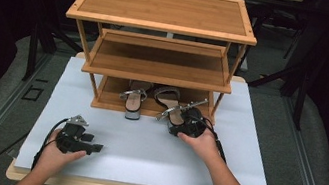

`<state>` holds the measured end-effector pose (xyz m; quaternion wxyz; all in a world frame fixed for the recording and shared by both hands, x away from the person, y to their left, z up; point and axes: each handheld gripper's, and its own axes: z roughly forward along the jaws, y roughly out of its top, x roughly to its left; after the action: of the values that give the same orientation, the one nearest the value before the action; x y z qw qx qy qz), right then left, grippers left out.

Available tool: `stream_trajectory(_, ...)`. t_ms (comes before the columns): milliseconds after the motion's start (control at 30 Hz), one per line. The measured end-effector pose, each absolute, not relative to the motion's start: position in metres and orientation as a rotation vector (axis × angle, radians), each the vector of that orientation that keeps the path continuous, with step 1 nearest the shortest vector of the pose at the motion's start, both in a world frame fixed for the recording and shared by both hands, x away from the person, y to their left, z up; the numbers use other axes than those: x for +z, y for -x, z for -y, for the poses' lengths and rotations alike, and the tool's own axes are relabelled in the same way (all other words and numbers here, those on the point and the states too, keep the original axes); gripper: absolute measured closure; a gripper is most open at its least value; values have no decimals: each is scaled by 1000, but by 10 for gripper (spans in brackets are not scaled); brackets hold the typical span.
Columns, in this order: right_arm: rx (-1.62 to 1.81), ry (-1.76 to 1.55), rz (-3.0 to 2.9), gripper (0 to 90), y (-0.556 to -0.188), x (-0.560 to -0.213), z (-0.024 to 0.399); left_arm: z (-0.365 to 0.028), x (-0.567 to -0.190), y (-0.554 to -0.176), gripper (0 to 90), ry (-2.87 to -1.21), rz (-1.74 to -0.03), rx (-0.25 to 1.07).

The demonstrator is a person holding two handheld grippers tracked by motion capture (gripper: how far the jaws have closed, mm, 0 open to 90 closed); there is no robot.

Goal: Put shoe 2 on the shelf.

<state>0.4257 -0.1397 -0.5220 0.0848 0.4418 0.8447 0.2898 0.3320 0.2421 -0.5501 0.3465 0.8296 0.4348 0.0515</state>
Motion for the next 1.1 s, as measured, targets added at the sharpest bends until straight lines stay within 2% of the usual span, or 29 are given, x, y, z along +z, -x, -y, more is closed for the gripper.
stream_trajectory(367, 800, -1375, -2471, 367, -420, -529, 113, -242, -550, -332, 373, -2154, -1126, 135)
stream_trajectory(533, 917, -1443, -2437, 369, -425, -519, 111, -242, -550, -333, 373, -2152, -1124, 131)
stream_trajectory(1100, 884, -1489, -2348, 372, -451, -522, 92, -239, -550, -336, 373, -2154, -1117, 131)
